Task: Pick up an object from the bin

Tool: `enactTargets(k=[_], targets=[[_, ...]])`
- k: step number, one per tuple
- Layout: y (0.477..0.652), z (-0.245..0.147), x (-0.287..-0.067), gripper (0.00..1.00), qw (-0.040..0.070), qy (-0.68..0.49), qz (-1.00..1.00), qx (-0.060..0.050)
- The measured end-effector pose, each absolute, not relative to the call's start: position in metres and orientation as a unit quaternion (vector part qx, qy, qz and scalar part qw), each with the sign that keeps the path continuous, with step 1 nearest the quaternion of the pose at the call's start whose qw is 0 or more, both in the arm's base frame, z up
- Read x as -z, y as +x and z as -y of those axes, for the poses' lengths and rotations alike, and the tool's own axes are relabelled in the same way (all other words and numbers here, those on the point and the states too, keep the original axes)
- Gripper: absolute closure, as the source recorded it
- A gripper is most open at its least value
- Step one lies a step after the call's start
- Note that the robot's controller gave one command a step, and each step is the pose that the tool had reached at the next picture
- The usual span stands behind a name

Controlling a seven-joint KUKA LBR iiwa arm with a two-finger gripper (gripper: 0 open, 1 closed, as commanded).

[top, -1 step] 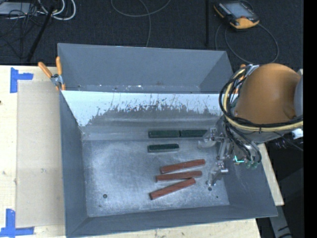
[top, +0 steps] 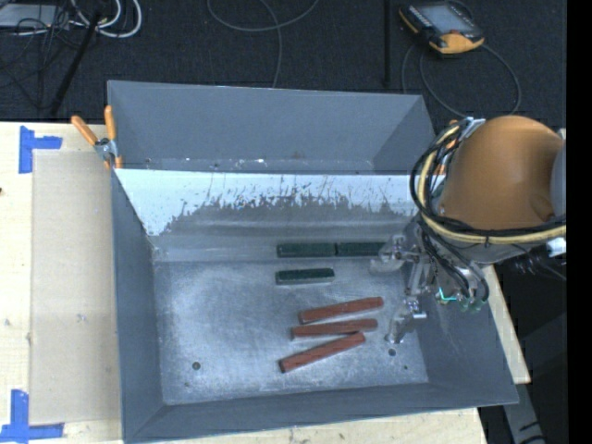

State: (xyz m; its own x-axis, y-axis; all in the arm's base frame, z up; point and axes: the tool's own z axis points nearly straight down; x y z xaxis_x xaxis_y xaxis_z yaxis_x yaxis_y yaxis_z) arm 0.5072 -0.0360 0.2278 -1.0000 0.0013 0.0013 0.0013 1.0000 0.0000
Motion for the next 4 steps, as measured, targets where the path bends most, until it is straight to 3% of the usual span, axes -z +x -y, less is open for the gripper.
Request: enactTargets(k=[1, 2, 3, 4], targets=[[0.508, 0.040, -0.181, 0.00, -0.003, -0.009, 1.000, 0.000], [0.509, 0.044, -0.157, 0.00, -0.001, -0.014, 1.000, 0.000], [0.530, 0.035, -0.147, 0.00, 0.004, 0.057, 0.998, 0.000], [0.522, 0.038, -0.081, 1.00, -0.015, 0.163, 0.986, -0.001]])
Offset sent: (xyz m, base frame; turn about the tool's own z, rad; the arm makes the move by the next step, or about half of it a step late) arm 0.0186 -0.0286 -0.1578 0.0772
